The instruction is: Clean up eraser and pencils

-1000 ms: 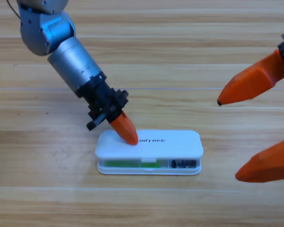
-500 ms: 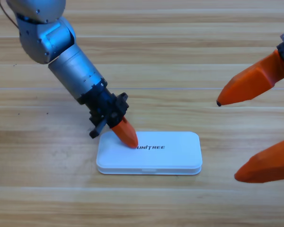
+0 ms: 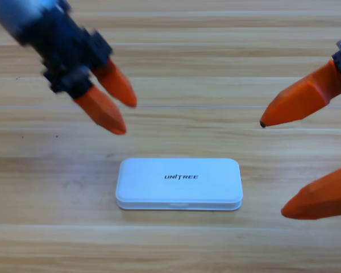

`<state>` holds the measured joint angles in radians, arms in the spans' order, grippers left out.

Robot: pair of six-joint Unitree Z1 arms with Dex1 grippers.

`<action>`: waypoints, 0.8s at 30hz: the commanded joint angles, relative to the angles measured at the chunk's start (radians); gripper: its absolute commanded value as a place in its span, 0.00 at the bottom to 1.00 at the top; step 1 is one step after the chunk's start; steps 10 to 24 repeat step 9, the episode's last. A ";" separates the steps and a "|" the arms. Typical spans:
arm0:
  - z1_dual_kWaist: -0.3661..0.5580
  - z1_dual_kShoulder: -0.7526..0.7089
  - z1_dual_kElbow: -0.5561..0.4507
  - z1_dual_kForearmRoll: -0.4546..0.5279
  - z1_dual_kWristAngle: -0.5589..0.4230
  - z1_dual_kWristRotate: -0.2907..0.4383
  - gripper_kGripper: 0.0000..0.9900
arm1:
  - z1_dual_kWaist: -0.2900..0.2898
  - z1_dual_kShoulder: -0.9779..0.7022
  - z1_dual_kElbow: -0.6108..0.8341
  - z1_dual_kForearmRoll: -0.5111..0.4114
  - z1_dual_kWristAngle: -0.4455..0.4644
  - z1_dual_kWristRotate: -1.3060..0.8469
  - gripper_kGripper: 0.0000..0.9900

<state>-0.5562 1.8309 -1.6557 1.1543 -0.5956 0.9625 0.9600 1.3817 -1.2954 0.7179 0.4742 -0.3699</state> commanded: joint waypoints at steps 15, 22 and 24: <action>-0.263 -0.170 0.060 0.012 -0.004 -0.191 1.00 | -0.024 0.051 0.015 -0.017 0.012 0.011 0.99; -0.263 -0.170 0.060 0.012 -0.004 -0.191 1.00 | -0.024 0.051 0.015 -0.017 0.012 0.011 0.99; -0.263 -0.170 0.060 0.012 -0.004 -0.191 1.00 | -0.024 0.051 0.015 -0.017 0.012 0.011 0.99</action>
